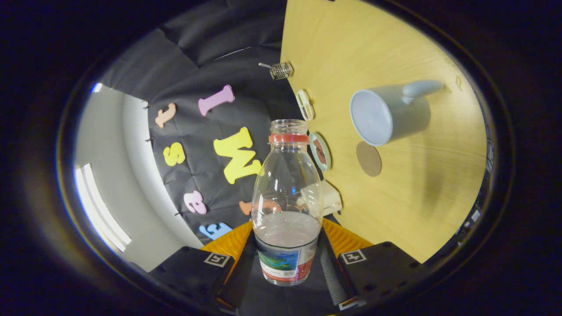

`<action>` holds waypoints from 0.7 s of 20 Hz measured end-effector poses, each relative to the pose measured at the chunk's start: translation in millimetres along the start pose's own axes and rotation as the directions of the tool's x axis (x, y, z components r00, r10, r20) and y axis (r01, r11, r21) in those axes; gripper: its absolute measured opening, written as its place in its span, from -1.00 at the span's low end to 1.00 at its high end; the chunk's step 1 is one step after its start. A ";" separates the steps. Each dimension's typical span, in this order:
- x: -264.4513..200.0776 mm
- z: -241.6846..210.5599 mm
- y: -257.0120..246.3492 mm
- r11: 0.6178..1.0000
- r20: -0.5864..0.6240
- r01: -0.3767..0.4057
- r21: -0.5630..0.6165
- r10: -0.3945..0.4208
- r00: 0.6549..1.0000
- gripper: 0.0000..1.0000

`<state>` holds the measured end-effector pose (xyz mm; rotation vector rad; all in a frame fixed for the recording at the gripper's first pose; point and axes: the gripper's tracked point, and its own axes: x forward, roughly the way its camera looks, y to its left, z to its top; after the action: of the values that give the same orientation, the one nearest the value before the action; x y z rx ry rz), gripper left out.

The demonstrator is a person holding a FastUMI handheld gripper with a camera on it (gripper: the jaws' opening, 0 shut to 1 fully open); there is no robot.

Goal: Take the bottle from table, then pour the juice into the cup, finally place the bottle on the coaster

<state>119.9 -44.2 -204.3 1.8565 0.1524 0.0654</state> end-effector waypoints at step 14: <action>-28.7 -7.7 79.2 0.106 0.189 0.185 -0.977 0.033 0.981 0.54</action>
<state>96.2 -63.0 -125.3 0.3876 0.0450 -0.0630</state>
